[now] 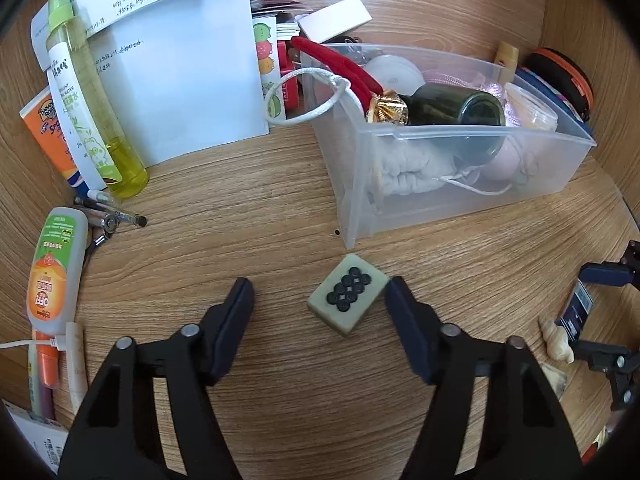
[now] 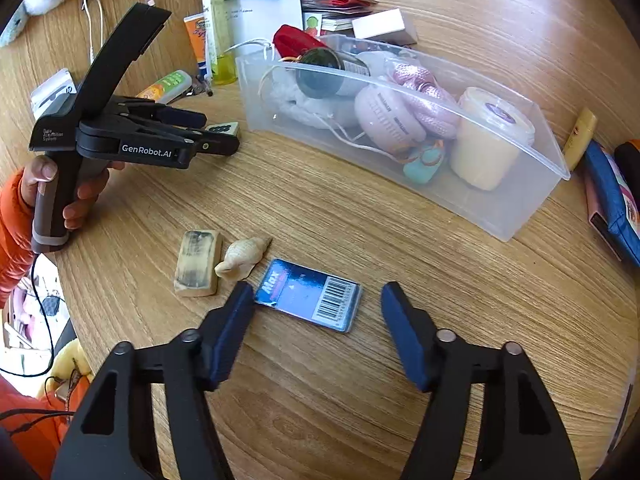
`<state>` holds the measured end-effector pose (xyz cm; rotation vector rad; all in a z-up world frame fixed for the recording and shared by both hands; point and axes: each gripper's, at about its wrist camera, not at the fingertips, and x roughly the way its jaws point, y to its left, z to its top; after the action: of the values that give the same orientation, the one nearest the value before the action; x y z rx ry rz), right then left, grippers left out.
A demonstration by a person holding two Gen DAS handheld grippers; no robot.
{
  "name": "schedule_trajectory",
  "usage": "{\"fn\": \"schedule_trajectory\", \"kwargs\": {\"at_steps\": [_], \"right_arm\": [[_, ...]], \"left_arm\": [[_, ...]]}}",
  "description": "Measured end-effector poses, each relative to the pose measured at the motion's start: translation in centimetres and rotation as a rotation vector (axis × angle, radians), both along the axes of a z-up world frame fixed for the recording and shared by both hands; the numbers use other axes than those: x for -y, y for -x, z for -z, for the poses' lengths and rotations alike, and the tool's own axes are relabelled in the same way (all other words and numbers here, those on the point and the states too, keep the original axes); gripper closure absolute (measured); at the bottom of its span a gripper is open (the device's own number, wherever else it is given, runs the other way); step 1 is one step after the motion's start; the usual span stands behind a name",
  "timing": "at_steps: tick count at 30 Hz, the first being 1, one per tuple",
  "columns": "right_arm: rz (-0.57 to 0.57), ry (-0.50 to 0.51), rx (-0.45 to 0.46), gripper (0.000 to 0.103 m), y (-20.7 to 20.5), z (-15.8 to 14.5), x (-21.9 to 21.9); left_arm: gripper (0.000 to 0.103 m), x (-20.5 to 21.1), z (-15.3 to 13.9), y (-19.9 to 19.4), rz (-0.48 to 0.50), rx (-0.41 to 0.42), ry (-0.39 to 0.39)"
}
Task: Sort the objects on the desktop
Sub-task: 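Grasp the green dotted tile with the left tool while the right grasps the blue Max card, then carry the green tile with the left tool while the right carries the blue card into the box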
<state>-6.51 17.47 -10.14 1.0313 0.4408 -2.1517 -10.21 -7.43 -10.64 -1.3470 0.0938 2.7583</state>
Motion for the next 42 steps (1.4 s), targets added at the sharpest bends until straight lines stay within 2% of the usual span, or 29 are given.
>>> {"fn": "schedule_trajectory", "kwargs": {"at_steps": [2, 3, 5, 8, 16, 22, 24, 34, 42], "right_arm": [[0.004, 0.004, -0.006, 0.053, 0.0, 0.0, -0.1], [0.004, 0.006, -0.008, 0.054, 0.1, -0.1, -0.1], [0.006, 0.006, -0.015, 0.054, 0.1, 0.0, -0.2], [0.006, 0.003, -0.025, 0.055, 0.0, 0.0, -0.2], [0.032, 0.038, -0.023, 0.055, 0.3, -0.4, -0.8], [0.048, 0.068, -0.034, 0.055, 0.1, -1.1, -1.7], [0.058, 0.067, -0.042, 0.055, 0.1, -1.3, -1.9], [0.091, 0.159, -0.150, 0.055, 0.2, -6.4, -3.2], [0.117, 0.222, -0.193, 0.055, 2.5, -8.9, -3.7]], "left_arm": [[0.046, 0.0, -0.1, -0.1, 0.010, -0.001, -0.009], [0.048, 0.0, -0.2, -0.1, 0.014, -0.001, -0.013], [0.060, -0.1, -0.3, -0.2, 0.024, -0.005, -0.014], [0.068, -0.1, -0.5, -0.3, 0.038, -0.007, -0.018], [0.068, -0.5, -0.7, -0.2, 0.030, -0.011, -0.030], [0.068, -0.8, -1.9, -2.0, 0.002, -0.099, 0.018], [0.068, -1.0, -2.4, -2.8, 0.010, -0.119, 0.011], [0.068, -3.0, -5.8, -5.1, 0.028, -0.254, 0.019], [0.068, -4.0, -7.7, -4.9, 0.032, -0.315, -0.033]]}}
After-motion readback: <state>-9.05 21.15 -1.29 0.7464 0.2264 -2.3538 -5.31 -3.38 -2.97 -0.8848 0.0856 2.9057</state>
